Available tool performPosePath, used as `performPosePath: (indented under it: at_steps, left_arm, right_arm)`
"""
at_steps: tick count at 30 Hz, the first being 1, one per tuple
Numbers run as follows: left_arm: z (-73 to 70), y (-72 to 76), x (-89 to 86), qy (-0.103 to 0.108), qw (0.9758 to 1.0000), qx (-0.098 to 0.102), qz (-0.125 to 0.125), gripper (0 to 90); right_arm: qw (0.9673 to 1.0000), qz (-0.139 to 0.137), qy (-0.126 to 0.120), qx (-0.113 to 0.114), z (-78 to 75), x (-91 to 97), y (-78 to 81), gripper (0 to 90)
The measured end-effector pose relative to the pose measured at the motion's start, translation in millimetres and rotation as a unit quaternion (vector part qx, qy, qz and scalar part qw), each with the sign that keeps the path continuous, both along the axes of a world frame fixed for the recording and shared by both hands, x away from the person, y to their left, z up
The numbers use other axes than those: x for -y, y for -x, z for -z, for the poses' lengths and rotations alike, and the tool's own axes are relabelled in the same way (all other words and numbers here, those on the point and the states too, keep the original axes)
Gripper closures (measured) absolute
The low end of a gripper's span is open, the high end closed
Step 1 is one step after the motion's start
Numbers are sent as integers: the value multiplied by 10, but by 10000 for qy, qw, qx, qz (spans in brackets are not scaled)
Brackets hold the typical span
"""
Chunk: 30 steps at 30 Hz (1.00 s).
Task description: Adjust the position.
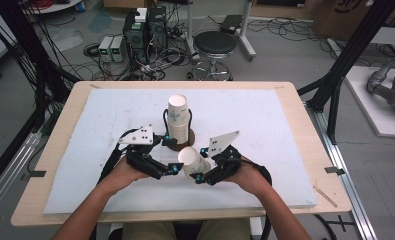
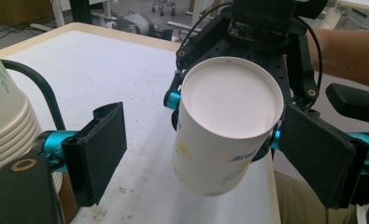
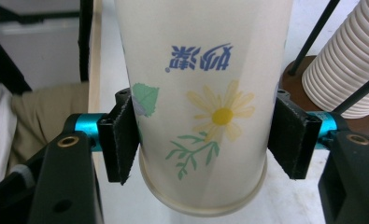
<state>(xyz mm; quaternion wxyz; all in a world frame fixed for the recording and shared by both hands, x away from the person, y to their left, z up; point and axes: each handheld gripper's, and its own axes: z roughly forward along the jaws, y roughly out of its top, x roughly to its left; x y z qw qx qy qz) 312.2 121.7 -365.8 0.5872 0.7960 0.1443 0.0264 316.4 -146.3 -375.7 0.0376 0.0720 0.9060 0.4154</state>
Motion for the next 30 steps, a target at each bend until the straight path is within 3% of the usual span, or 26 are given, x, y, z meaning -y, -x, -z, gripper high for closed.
performPosePath:
  at_steps: [6, 10, 14, 20, 23, 27, 30]
  left_arm:
    - [5, 14, 10, -64, 9999, -15, 153, 158]
    - [10, 21, 25, -80, 9998, -4, 187, 161]
    - [15, 28, 52, -223, 9995, 25, 221, 166]
    - [-6, 22, 96, -429, 9986, 63, 307, 194]
    - [-2, 27, 124, -602, 9973, 64, 403, 200]
    - [8, 28, 137, -657, 9968, 43, 446, 213]
    - [17, 24, 150, -716, 9963, 28, 473, 223]
  right_arm:
    - [9989, -132, 401, 188, -112, -69, 11, 338]
    - [9980, -212, 579, 135, -147, -121, -9, 338]
    - [9964, -288, 797, 94, -151, -171, -32, 338]
    - [9892, -508, 1369, 144, -183, -294, -23, 337]
    - [9879, -553, 1440, 154, -204, -329, -35, 337]
    - [9868, -591, 1500, 174, -216, -358, -46, 337]
    - [9841, -620, 1656, 132, -233, -395, -36, 336]
